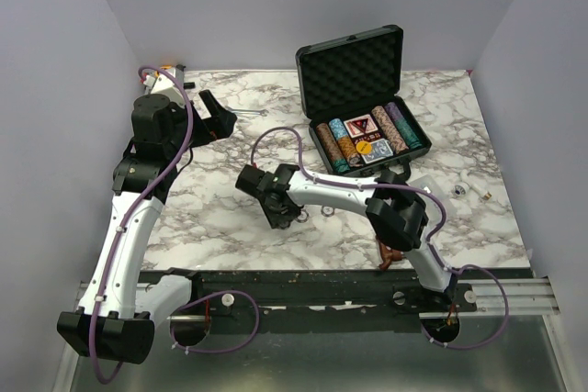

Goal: Pack up texas hold em set

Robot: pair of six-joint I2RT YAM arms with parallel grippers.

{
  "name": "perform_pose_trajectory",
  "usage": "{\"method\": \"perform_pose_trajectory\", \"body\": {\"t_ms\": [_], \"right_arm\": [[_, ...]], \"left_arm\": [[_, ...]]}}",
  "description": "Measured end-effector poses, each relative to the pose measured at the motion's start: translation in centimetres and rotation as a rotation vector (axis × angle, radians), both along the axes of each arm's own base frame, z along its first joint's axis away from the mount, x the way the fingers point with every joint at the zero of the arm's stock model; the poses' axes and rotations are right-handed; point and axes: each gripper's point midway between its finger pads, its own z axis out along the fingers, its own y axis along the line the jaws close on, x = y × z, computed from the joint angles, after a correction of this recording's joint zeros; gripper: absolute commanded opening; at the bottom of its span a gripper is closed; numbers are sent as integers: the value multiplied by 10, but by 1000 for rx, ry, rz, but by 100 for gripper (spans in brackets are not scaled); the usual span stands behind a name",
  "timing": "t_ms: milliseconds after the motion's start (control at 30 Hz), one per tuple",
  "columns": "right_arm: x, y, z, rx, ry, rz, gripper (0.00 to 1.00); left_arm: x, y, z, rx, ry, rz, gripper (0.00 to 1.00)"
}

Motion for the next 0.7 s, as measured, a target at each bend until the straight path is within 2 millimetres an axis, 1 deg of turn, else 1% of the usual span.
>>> {"method": "perform_pose_trajectory", "body": {"t_ms": [133, 233, 400, 567, 700], "right_arm": [[13, 9, 14, 23, -54, 0, 27], [23, 10, 20, 33, -74, -7, 27], [32, 7, 22, 31, -78, -12, 29], [37, 3, 21, 26, -78, -15, 33], [37, 3, 16, 16, -73, -10, 36]], "left_arm": [[0, 0, 0, 0, 0, 0, 99], [0, 0, 0, 0, 0, 0, 99], [0, 0, 0, 0, 0, 0, 99], [0, 0, 0, 0, 0, 0, 99], [0, 0, 0, 0, 0, 0, 98]]}}
